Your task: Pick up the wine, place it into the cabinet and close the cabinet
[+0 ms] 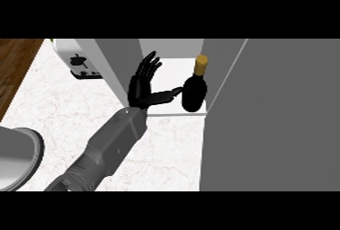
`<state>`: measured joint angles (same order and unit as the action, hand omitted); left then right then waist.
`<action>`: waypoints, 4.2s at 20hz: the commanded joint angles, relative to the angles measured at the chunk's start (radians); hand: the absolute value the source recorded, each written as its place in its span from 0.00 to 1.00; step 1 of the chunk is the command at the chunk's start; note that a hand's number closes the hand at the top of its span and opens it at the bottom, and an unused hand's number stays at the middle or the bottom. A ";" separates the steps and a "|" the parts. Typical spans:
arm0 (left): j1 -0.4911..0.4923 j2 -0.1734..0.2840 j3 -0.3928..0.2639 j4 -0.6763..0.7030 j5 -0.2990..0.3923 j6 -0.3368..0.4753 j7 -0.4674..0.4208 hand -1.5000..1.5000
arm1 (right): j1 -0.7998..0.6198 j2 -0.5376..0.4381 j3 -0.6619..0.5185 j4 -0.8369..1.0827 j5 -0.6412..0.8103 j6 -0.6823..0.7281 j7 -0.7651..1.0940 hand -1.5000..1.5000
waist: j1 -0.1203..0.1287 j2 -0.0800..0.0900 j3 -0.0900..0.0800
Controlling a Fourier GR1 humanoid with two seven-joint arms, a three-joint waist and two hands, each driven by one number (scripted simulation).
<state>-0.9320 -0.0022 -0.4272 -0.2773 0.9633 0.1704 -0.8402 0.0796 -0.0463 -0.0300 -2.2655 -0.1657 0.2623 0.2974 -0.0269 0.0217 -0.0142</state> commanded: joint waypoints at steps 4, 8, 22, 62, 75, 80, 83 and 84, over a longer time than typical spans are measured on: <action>0.101 0.051 -0.023 -0.186 -0.042 0.080 -0.008 0.00 | 0.064 0.009 0.009 -0.039 -0.005 0.009 -0.007 0.00 | 0.041 -0.033 0.015; 0.215 0.094 -0.102 -0.411 -0.086 0.086 0.095 0.00 | 0.025 0.008 0.029 -0.070 0.010 -0.022 0.064 0.00 | 0.063 -0.038 0.015; 0.679 0.397 -0.281 -1.398 -0.221 0.325 0.361 0.00 | 0.005 0.021 0.032 -0.082 0.028 -0.043 0.057 0.00 | 0.049 -0.030 0.015; 1.553 0.807 0.493 -1.833 0.022 -0.180 0.290 0.00 | -0.472 0.046 0.860 0.071 0.349 -0.341 0.424 1.00 | 0.059 -0.025 0.012; 1.605 0.769 0.638 -1.776 0.097 -0.379 0.370 0.00 | -0.977 0.046 0.587 0.511 0.153 -0.546 0.401 1.00 | 0.062 -0.022 0.013; 1.575 0.737 0.636 -1.781 0.056 -0.382 0.410 0.00 | -1.030 0.046 0.538 0.716 0.162 -0.512 0.247 1.00 | 0.051 -0.020 0.014; 1.566 0.778 0.677 -1.837 0.118 -0.339 0.512 0.00 | -1.041 0.023 0.451 0.780 0.153 -0.420 0.214 1.00 | 0.045 -0.020 0.015; 1.546 0.739 0.594 -1.836 0.035 -0.330 0.478 0.00 | -1.036 0.022 0.434 0.863 0.172 -0.433 0.122 1.00 | 0.046 -0.016 0.014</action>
<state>0.6315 0.7570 0.2060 -2.0883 1.0415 -0.1725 -0.3920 -0.9331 -0.0081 0.4779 -1.5346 -0.0014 -0.2069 0.5297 0.0235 0.0023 -0.0008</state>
